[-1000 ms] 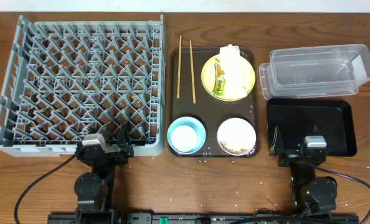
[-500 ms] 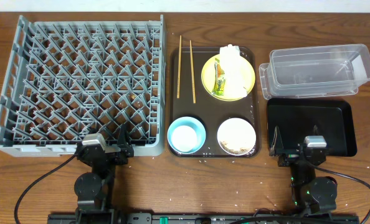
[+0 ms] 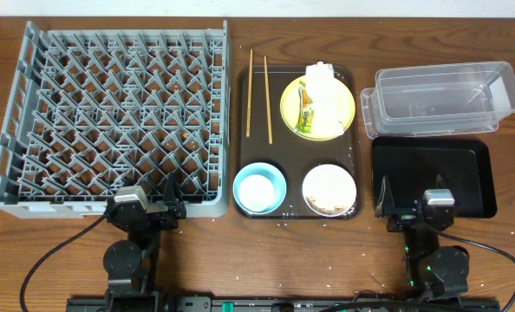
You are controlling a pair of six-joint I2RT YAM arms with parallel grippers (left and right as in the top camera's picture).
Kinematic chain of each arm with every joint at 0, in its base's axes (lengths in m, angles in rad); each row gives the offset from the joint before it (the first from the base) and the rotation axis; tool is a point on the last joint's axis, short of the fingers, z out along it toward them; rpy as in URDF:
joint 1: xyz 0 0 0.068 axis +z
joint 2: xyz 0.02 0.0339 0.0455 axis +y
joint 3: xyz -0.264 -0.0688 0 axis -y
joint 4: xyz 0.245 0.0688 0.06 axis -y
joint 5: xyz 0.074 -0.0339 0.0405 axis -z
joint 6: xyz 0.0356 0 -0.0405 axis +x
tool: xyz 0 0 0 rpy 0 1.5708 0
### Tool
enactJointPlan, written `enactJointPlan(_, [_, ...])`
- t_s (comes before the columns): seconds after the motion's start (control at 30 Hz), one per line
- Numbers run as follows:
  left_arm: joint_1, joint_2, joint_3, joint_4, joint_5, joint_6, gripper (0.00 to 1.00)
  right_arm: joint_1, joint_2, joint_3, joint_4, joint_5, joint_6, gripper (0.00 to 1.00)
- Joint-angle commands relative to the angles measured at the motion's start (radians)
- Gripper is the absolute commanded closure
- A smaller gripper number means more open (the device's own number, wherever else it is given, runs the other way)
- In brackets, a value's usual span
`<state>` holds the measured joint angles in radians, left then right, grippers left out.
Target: Sort waste into correct bins and load items into the dishwasher
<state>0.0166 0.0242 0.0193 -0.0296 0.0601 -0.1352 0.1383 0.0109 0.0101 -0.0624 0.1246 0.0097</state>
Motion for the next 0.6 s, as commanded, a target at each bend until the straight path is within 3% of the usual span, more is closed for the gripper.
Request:
enactJointPlan(0.0, [-0.001,0.0,-0.014,-0.037,-0.001,-0.008,0.12,-0.018,-0.004,-0.005,0.001,-0.002,-0.011,0.01])
enactJointPlan(0.57, [-0.001,0.0,-0.014,-0.037,-0.002,-0.008,0.12,-0.018,-0.004,-0.005,0.001,-0.012,0.004,0.01])
